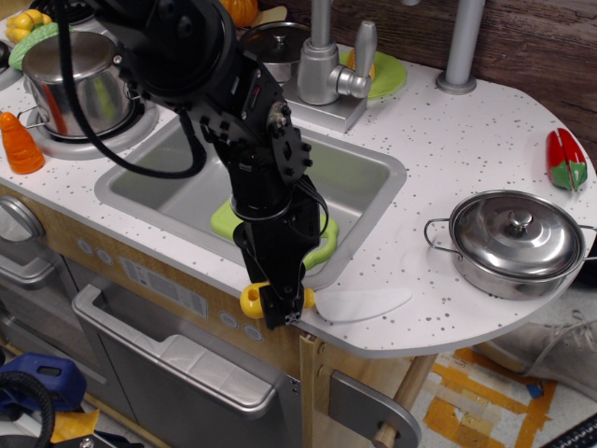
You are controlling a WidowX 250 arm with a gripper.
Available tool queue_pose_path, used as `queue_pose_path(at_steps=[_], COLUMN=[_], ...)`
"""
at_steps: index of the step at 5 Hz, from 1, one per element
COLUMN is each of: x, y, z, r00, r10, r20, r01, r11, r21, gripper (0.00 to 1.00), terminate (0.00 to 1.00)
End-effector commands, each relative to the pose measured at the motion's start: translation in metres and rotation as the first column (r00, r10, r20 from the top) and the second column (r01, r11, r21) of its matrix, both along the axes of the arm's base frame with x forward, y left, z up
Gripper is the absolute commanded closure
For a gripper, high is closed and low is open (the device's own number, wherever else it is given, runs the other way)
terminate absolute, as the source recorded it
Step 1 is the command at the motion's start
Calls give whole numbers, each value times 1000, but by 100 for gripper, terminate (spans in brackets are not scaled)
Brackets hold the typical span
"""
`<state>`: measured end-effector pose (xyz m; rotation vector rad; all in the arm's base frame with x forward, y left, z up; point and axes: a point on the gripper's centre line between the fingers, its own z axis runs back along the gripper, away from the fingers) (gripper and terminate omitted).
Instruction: Put knife on cutting board
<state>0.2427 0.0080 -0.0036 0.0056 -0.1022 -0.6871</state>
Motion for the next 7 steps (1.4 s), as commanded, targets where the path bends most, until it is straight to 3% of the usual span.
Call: queue_pose_path(at_steps=[1,3,5,6,7], x=[-1,11,49,72,91], y=[1,12,47,72,89], z=[-2,39,60,56,33], r00=[1000,999,991,977,958], r10=[-3,-38,-129,-196,-251], r20=[10,10,39,81,139], r01=[3,37,124,187,239], r11=[1000,999,988,976,966], r21=[-11,35,95,110,97], gripper=[100,100,100,100,100], terminate=[0,0,0,0,0])
